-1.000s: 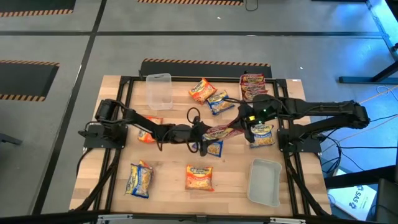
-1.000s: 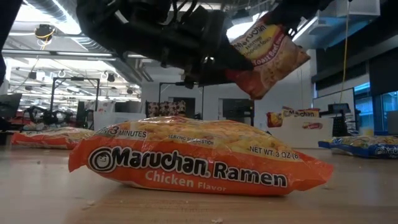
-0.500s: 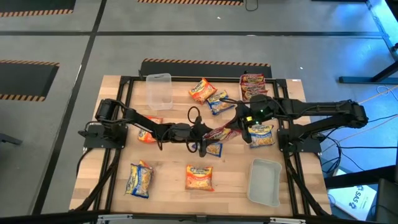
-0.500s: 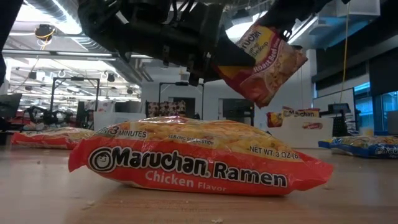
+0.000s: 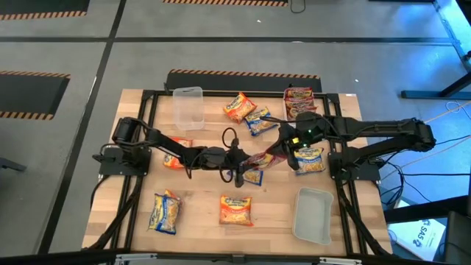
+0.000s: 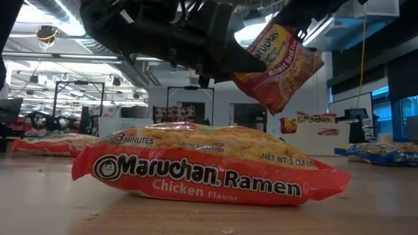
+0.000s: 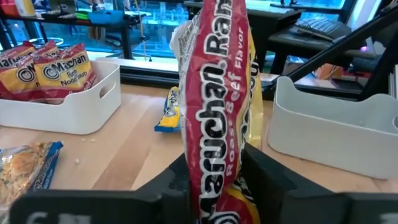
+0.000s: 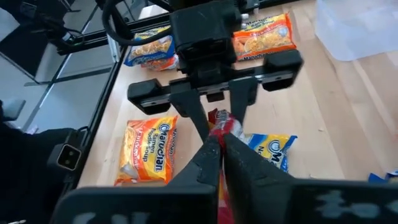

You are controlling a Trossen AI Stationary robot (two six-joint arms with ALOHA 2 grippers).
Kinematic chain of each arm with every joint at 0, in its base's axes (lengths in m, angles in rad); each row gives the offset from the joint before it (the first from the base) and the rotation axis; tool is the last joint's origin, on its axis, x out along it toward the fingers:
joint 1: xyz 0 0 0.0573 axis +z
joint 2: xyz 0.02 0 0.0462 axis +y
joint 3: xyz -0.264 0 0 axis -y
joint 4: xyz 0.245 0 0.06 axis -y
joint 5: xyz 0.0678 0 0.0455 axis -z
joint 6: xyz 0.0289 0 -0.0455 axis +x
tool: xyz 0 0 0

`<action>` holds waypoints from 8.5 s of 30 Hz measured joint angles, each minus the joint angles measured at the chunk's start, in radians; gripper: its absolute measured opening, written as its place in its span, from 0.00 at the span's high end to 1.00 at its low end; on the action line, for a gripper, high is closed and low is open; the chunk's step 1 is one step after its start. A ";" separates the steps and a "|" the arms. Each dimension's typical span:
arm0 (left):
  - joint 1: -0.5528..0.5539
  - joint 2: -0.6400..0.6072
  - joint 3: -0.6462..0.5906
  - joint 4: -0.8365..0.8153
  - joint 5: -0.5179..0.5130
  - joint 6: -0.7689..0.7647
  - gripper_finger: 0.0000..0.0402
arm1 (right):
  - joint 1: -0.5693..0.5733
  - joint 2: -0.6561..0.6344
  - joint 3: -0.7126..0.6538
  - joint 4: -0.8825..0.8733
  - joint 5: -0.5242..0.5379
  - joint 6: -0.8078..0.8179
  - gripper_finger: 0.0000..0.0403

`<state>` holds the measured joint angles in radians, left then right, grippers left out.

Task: Sort Maruchan noodles
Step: Put the red noodle pack into the white bin

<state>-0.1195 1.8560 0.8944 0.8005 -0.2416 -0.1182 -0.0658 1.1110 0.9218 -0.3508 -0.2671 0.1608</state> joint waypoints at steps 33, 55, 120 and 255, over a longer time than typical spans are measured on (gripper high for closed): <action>-0.014 -0.127 -0.001 -0.504 0.023 -0.036 0.83 | 0.140 0.401 0.266 -0.216 0.228 -0.118 0.37; -0.015 -0.127 -0.001 -0.504 0.014 -0.039 0.83 | 0.138 0.621 0.327 -0.235 0.211 -0.093 0.37; -0.140 -0.387 0.000 -0.725 -0.087 0.017 0.57 | -0.307 -0.057 0.042 -0.689 0.417 -0.484 0.85; -0.126 -0.386 -0.005 -0.722 -0.082 0.042 0.57 | 0.099 0.137 -0.213 0.309 0.137 -0.123 0.52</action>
<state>-0.2460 1.4700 0.8893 0.0784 -0.3237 -0.0758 0.0332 1.2478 0.7091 -0.0421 -0.1302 0.0376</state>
